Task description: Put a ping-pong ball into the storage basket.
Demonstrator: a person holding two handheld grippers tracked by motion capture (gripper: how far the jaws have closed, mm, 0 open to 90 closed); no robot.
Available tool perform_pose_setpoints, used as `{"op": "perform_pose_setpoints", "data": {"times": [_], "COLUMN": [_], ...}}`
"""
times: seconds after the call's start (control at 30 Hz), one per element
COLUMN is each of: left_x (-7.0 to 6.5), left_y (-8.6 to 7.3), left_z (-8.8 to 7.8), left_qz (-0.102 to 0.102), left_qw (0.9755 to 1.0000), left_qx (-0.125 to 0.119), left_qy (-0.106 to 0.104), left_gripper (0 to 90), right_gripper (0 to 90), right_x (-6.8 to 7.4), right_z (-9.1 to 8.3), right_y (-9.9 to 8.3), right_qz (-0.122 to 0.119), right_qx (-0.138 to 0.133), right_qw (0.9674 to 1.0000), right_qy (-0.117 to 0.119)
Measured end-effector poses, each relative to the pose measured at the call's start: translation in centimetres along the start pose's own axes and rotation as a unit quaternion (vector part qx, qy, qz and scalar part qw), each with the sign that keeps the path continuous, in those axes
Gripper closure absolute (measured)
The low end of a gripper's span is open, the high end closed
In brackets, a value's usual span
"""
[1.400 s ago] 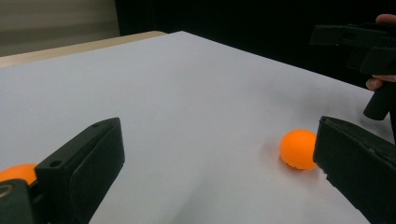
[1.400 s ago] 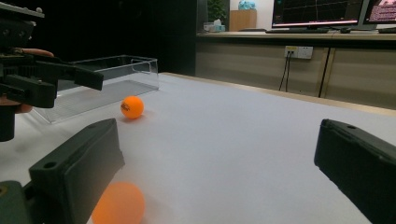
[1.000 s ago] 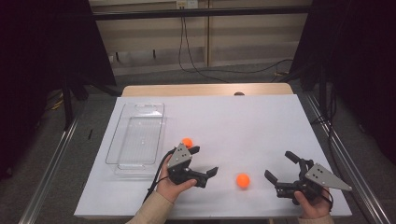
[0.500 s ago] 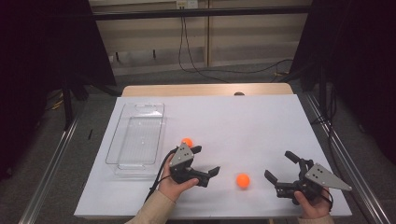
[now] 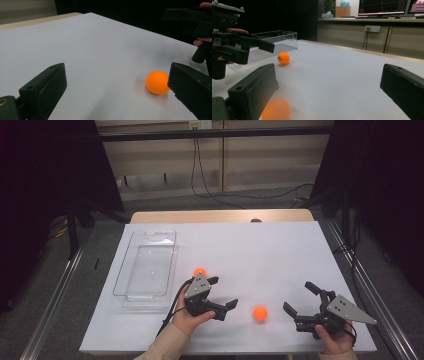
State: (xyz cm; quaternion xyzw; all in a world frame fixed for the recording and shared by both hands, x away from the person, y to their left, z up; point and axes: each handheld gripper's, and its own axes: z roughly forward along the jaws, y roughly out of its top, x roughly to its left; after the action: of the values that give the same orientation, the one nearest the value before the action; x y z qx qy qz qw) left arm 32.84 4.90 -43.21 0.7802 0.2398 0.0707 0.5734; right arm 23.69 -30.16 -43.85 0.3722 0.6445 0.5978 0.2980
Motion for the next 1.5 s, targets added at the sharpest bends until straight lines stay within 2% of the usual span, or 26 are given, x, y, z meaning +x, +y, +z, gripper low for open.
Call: {"op": "perform_pose_setpoints", "data": {"times": [1.07, 1.5], "left_x": [-0.5, -0.7], "left_y": [0.0, 0.1], "left_z": [1.8, 2.4], "left_qz": [-0.005, 0.002], "left_qw": [0.9996, 0.9992], "left_qx": [0.024, 0.037], "left_qy": [-0.011, -0.014], "left_gripper": [2.3, 2.3], "right_gripper": [0.3, 0.3], "right_x": [0.0, 0.0], "right_z": [0.1, 0.1], "right_y": [0.0, 0.0], "right_qz": [0.002, 0.001], "right_qx": [-0.001, 0.000], "right_qw": [1.0000, 1.0000], "right_qy": [0.001, 0.004]}}
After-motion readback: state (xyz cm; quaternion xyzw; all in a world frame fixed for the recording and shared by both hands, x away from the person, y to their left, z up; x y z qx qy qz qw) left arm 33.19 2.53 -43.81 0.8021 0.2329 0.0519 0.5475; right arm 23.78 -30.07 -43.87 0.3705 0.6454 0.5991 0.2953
